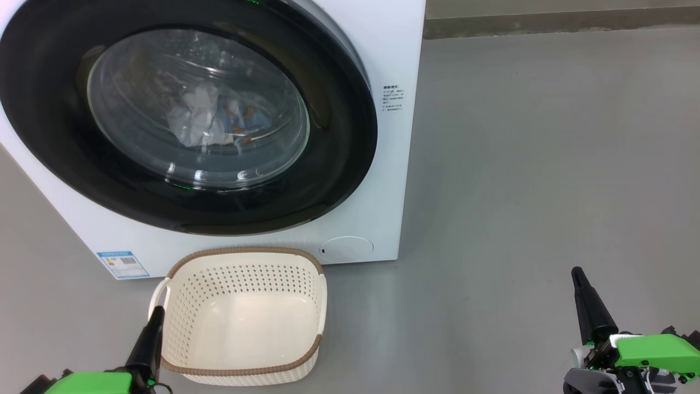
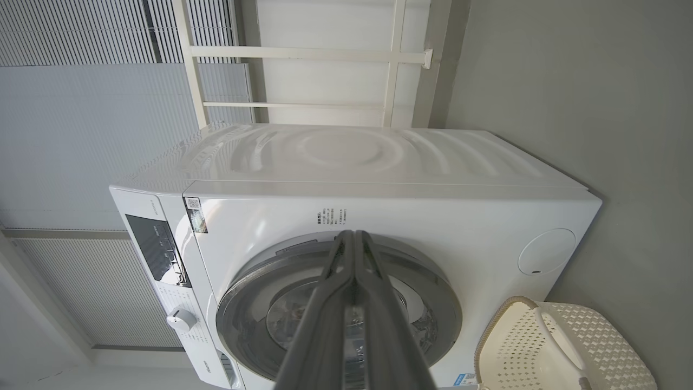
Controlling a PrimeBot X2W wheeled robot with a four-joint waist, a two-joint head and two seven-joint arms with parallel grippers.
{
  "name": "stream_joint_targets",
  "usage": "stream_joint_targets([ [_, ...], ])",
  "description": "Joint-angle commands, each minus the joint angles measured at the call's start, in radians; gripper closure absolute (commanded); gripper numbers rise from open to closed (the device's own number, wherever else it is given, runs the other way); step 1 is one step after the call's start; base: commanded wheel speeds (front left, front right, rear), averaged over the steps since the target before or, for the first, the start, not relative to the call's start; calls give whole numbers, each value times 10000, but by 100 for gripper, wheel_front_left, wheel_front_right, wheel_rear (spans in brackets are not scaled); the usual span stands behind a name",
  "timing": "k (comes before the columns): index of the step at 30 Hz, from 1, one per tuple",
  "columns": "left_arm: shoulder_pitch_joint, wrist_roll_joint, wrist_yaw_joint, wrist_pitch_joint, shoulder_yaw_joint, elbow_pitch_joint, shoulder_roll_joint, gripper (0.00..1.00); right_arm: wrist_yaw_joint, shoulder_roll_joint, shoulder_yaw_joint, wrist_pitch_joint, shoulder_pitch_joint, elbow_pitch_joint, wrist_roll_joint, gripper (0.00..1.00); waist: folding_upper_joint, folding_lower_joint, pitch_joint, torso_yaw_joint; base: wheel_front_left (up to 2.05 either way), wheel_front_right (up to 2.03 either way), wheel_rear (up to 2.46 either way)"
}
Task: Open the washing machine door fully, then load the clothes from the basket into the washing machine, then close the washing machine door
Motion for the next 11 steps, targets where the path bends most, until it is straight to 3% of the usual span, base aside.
stream_joint_targets([
  [1,-416,-61,-29,37,350,-291,128,100,17,-24,220,82,-80,-309,32,100,0,0,0,0,0,0,0],
  [11,-416,-61,-29,37,350,-291,128,100,17,-24,221,81,-80,-309,33,100,0,0,0,0,0,0,0],
])
